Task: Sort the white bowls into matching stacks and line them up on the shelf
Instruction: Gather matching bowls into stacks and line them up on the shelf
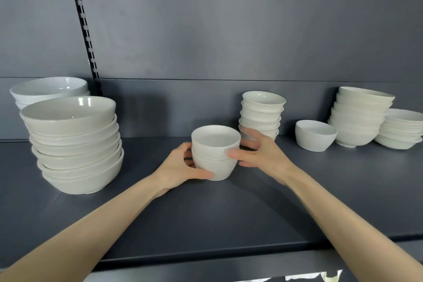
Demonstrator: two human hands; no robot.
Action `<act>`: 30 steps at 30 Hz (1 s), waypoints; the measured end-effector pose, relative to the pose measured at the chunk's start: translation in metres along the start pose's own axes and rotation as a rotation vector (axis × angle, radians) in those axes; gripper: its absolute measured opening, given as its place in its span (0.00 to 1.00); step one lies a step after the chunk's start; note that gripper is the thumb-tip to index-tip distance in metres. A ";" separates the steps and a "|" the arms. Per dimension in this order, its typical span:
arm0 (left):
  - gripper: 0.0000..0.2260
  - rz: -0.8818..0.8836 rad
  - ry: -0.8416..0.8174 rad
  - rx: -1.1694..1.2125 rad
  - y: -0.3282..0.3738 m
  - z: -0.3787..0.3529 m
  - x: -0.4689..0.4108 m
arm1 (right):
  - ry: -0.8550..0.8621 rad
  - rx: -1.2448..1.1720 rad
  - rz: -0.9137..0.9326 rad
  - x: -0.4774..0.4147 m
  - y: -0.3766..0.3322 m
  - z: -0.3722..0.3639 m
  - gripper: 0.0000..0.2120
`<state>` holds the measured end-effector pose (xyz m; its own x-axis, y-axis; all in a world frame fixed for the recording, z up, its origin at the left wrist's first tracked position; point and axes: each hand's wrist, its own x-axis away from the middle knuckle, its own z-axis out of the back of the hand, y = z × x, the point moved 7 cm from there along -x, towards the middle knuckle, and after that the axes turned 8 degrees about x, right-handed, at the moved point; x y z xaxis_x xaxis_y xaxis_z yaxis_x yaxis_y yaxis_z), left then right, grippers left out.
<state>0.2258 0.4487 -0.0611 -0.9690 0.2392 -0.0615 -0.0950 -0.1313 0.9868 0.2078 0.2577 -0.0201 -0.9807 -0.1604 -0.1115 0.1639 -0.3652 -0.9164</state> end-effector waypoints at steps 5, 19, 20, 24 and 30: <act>0.37 -0.026 0.043 -0.005 0.007 -0.011 0.009 | 0.010 -0.027 0.065 0.011 0.000 0.010 0.19; 0.34 -0.079 0.038 -0.086 0.039 -0.140 -0.014 | 0.070 -0.029 0.095 0.045 0.034 0.141 0.13; 0.34 -0.076 0.036 -0.097 0.040 -0.150 -0.018 | 0.065 -0.022 0.093 0.045 0.038 0.151 0.12; 0.35 -0.068 0.049 -0.117 0.043 -0.186 -0.033 | 0.026 -0.010 0.081 0.037 0.054 0.184 0.12; 0.39 -0.030 0.123 -0.138 0.035 -0.206 -0.048 | -0.045 -0.005 0.074 0.020 0.071 0.208 0.13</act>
<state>0.2226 0.2347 -0.0543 -0.9851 0.1263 -0.1170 -0.1466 -0.2589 0.9547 0.2218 0.0381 -0.0080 -0.9603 -0.2274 -0.1616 0.2349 -0.3465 -0.9082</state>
